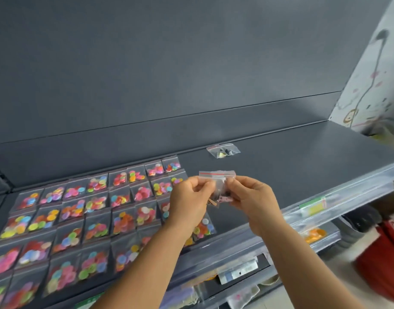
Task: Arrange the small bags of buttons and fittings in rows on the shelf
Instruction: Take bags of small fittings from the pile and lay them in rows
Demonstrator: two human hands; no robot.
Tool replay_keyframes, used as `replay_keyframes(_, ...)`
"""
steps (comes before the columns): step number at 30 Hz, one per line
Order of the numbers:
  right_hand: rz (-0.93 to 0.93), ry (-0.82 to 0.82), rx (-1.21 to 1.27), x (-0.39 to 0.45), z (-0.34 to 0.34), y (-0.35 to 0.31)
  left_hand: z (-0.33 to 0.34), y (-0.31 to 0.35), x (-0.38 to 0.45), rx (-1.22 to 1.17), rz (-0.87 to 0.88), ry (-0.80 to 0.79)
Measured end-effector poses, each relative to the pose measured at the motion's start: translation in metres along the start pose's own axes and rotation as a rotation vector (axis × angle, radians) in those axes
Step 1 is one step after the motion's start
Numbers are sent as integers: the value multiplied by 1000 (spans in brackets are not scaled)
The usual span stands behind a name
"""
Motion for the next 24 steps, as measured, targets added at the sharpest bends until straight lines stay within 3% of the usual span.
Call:
replay_keyframes(11,-32,142,-17,87,-52,-16,71,0,92,-39,-22,-75)
replay_keyframes(19,-55,235,-188,159,-93,-25,102,-1,152,-6,-14,-28)
replay_keyframes(24,-66,211,-315,219,-117,-18,127,-10,191,102,-2,63)
Point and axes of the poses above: each hand's wrist, its own x-axis towards the middle knuckle, its own z-axis out of the palm, y = z × x, the point moved 8 cm from there along x, towards the middle knuckle, and after that the axes turned 13 degrees about -x, right-handed, at the moved point
